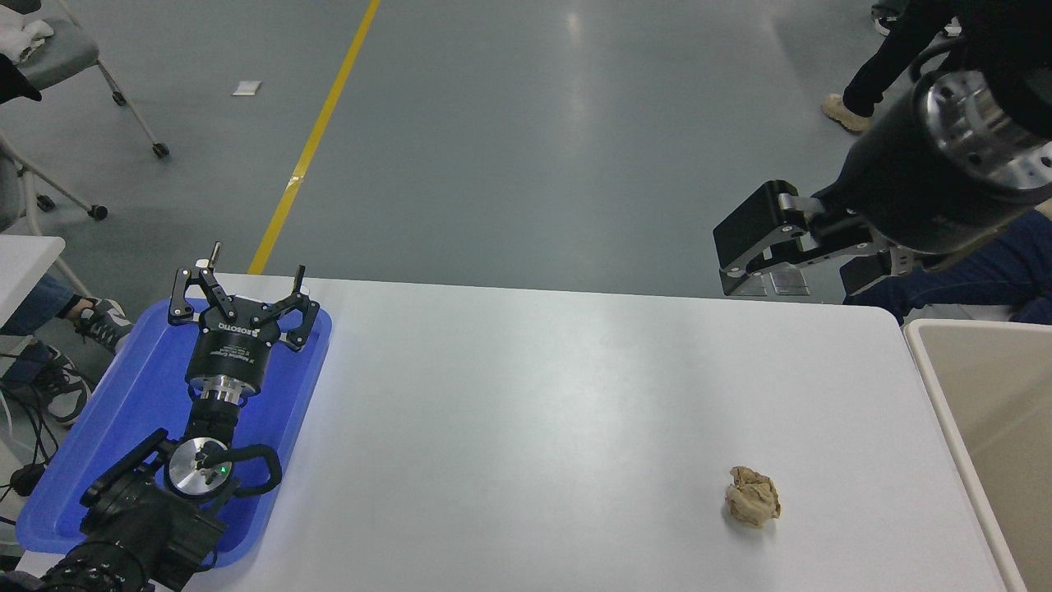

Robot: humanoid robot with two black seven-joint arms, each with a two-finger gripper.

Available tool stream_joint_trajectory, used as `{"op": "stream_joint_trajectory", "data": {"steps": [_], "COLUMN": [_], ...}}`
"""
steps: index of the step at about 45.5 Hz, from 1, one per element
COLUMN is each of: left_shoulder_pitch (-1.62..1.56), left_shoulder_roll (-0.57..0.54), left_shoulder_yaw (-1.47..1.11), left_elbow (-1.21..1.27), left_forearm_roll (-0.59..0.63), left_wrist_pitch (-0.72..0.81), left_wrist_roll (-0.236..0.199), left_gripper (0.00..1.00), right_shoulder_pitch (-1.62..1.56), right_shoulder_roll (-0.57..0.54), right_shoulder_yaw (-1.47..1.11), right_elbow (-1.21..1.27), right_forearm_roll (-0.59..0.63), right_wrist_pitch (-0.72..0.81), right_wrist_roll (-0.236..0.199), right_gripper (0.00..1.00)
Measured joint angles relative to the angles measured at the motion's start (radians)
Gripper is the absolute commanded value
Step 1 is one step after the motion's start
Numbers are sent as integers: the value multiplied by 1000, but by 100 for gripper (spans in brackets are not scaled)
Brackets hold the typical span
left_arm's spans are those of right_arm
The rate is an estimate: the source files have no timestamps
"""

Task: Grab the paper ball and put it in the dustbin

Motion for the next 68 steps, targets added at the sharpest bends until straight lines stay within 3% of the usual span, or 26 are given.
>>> {"op": "stream_joint_trajectory", "data": {"steps": [32, 47, 68], "left_shoulder_pitch": [0, 0, 0], "left_shoulder_roll": [0, 0, 0], "left_shoulder_yaw": [0, 0, 0], "left_elbow": [0, 0, 0], "left_forearm_roll": [0, 0, 0], "left_wrist_pitch": [0, 0, 0], "left_wrist_roll": [0, 0, 1], "left_gripper": [100, 100, 100], "right_shoulder_pitch": [-274, -546, -950], "right_shoulder_roll": [-7, -18, -93], "right_shoulder_yaw": [48, 106, 177], "right_elbow": [-125, -196, -337], "right_forearm_roll": [-52, -95, -291], "right_wrist_pitch": [-9, -145, -372], "right_wrist_roll": [0, 2, 2], "right_gripper": [100, 100, 100]}}
